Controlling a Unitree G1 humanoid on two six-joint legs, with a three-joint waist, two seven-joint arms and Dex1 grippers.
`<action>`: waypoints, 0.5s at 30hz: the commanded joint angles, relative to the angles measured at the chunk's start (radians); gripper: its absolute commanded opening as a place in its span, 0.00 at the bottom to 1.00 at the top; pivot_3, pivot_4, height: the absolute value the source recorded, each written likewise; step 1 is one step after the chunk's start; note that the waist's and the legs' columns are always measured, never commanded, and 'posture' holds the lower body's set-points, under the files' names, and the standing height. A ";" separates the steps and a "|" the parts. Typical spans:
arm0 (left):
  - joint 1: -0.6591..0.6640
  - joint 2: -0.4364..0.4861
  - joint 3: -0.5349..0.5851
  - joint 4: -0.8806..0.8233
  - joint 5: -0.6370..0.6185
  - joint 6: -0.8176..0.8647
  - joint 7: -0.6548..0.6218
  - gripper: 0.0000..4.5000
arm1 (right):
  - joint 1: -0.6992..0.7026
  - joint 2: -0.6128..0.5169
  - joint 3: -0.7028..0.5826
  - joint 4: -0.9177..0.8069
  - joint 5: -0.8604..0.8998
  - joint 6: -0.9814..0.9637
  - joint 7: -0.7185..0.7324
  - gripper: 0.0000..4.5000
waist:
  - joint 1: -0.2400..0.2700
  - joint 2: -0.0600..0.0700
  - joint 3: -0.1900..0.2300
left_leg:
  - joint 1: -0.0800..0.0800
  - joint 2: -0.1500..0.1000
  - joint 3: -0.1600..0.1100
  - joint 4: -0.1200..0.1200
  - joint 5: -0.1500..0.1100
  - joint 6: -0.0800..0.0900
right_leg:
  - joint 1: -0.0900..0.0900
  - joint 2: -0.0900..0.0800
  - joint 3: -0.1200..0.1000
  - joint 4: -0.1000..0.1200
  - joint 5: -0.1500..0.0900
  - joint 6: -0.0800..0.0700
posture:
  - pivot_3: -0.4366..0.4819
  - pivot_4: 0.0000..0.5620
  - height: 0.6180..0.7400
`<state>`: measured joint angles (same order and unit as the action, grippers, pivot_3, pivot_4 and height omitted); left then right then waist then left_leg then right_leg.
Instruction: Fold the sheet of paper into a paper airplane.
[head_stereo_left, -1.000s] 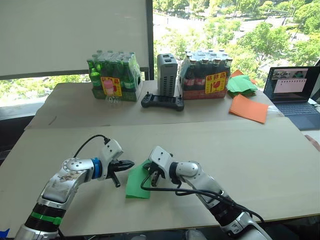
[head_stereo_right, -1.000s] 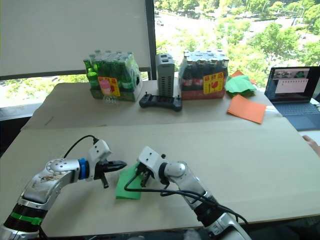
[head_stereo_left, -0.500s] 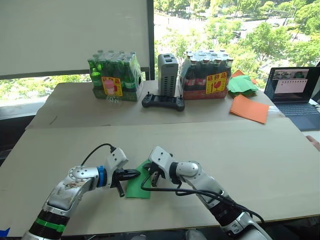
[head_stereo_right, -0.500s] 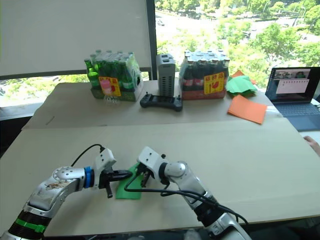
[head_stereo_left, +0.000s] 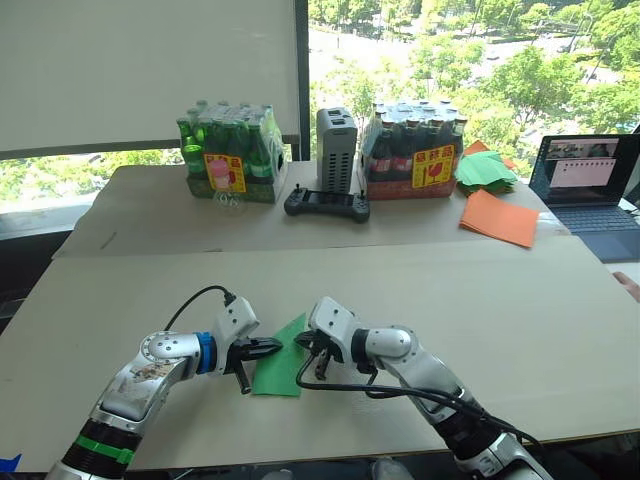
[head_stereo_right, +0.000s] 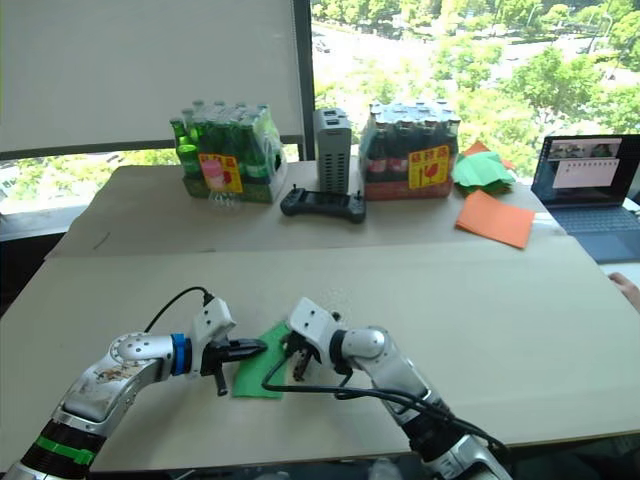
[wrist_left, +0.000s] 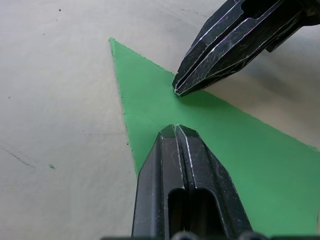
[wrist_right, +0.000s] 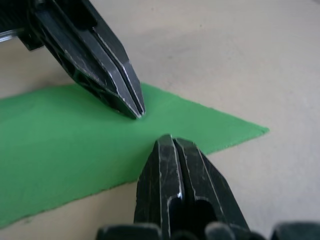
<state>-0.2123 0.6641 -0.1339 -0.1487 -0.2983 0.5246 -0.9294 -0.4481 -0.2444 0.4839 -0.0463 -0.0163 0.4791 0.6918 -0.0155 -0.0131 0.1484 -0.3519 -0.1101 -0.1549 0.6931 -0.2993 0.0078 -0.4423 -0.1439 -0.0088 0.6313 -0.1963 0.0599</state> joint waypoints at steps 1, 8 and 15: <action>0.013 0.007 -0.013 -0.016 0.014 0.010 0.004 0.01 | -0.018 0.015 -0.005 0.055 -0.010 0.011 -0.011 0.00 | -0.001 0.000 0.000 | 0.000 0.000 0.000 0.000 0.000 0.000 | 0.000 0.000 0.000 0.000 0.000 0.000 | 0.48 0.27 0.80; 0.027 0.010 -0.006 -0.045 0.006 0.024 0.014 0.01 | -0.071 0.032 -0.058 0.167 -0.005 -0.022 -0.024 0.00 | 0.000 0.000 0.000 | 0.000 0.001 0.000 0.000 0.000 0.000 | 0.000 0.001 0.000 0.000 0.001 -0.001 | 0.48 0.27 0.80; 0.027 0.009 -0.006 -0.050 0.008 0.030 0.018 0.01 | -0.125 0.047 -0.084 0.266 -0.010 -0.069 -0.025 0.00 | 0.000 0.000 0.000 | 0.001 0.001 0.000 0.000 0.000 0.000 | 0.000 0.001 0.000 0.000 0.001 -0.001 | 0.48 0.27 0.80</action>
<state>-0.1925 0.6642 -0.1342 -0.1840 -0.2985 0.5445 -0.9136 -0.5745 -0.1982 0.4077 0.1868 -0.0151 0.4125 0.6739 -0.0154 -0.0130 0.1484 -0.3513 -0.1092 -0.1548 0.6931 -0.2992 0.0077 -0.4419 -0.1428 -0.0088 0.6314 -0.1953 0.0585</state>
